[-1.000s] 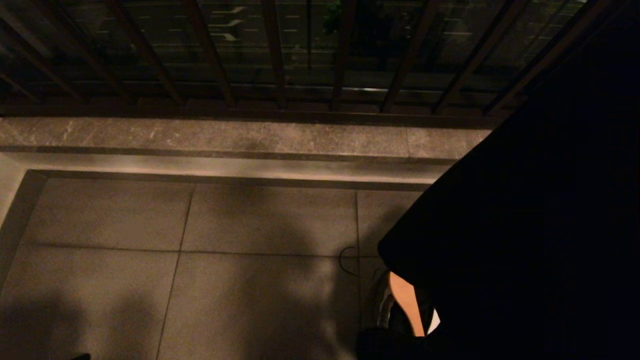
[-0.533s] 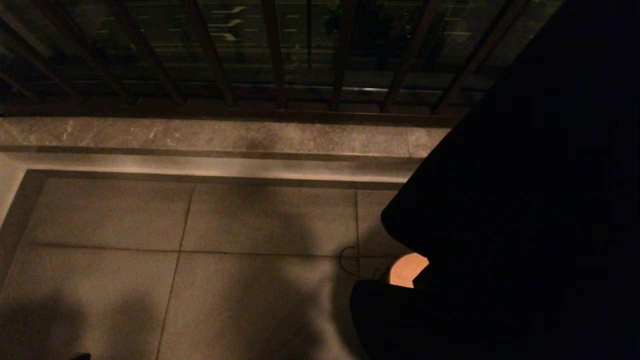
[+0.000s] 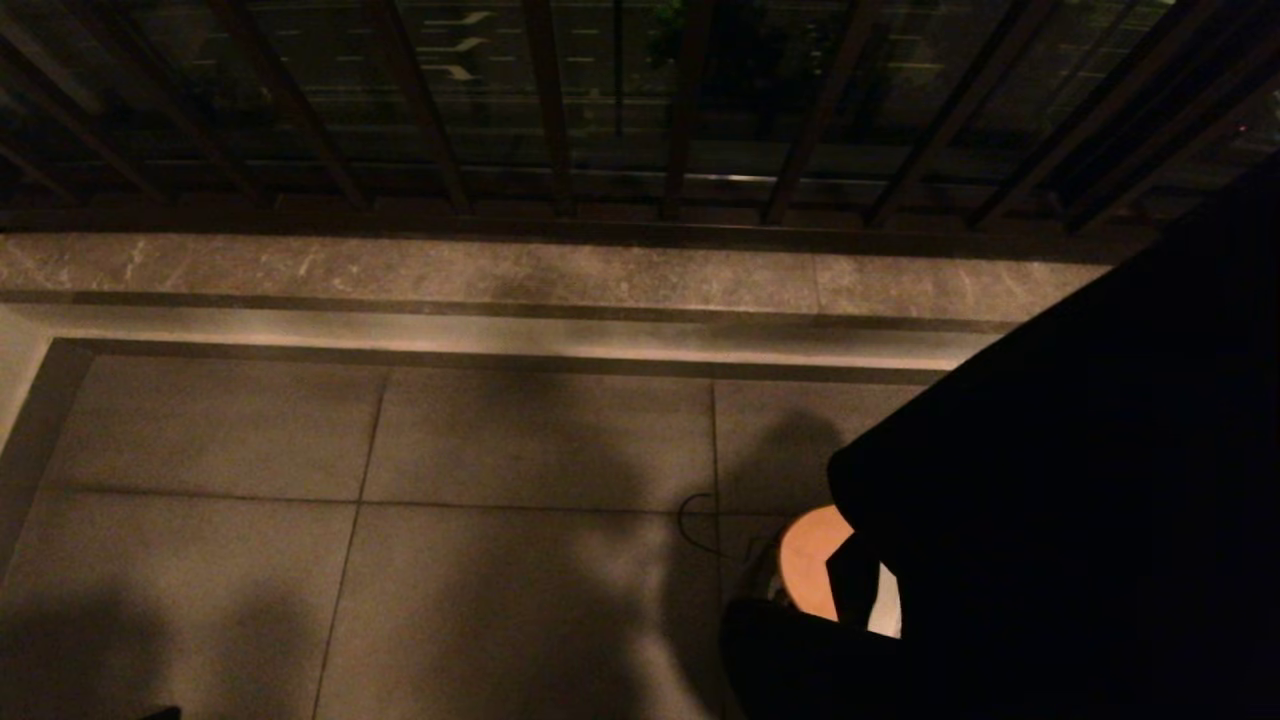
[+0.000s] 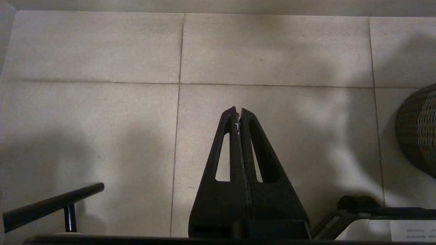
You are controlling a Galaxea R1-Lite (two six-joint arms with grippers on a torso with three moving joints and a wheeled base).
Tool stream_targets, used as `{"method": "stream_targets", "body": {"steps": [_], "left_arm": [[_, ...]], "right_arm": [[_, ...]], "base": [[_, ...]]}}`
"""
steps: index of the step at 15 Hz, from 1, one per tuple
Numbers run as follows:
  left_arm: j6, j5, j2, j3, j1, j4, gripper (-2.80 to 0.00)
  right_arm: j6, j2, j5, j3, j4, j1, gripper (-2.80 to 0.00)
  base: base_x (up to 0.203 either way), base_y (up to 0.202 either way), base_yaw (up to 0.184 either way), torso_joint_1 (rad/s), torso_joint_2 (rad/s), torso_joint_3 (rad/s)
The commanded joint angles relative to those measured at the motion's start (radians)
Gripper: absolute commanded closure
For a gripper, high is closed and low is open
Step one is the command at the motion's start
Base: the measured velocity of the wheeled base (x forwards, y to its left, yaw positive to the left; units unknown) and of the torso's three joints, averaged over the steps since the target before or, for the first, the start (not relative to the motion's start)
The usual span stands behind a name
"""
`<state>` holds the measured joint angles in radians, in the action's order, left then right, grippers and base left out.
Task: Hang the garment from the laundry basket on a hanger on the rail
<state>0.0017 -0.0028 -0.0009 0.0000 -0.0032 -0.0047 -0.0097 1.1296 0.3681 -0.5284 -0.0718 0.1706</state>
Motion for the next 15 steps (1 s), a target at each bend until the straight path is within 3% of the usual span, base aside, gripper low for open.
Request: {"method": "stream_targets", "body": {"steps": [1, 2, 4, 6, 7, 15], "left_arm": [[0.000, 0.000, 0.001, 0.002, 0.000, 0.000, 0.00], [0.000, 0.000, 0.001, 0.002, 0.000, 0.000, 0.00], [0.001, 0.000, 0.001, 0.002, 0.000, -0.001, 0.00], [0.001, 0.000, 0.001, 0.002, 0.000, -0.001, 0.00], [0.001, 0.000, 0.001, 0.002, 0.000, -0.001, 0.00], [0.001, 0.000, 0.001, 0.002, 0.000, -0.001, 0.00]], "right_arm": [[0.064, 0.251, -0.011, -0.031, 0.060, 0.083, -2.80], [0.128, 0.325, -0.062, -0.042, 0.125, 0.154, -2.80], [0.225, 0.420, -0.268, -0.047, 0.250, 0.292, -2.80], [0.260, 0.480, -0.497, -0.029, 0.340, 0.406, -2.80], [0.276, 0.509, -0.547, -0.015, 0.411, 0.438, -2.80], [0.293, 0.627, -0.622, 0.063, 0.593, 0.513, -2.80]], "base": [[0.000, 0.000, 0.000, 0.000, 0.00, 0.000], [0.000, 0.000, 0.000, 0.000, 0.00, 0.000], [0.000, 0.000, 0.000, 0.000, 0.00, 0.000], [0.000, 0.000, 0.000, 0.000, 0.00, 0.000], [0.000, 0.000, 0.000, 0.000, 0.00, 0.000], [0.000, 0.000, 0.000, 0.000, 0.00, 0.000]]}}
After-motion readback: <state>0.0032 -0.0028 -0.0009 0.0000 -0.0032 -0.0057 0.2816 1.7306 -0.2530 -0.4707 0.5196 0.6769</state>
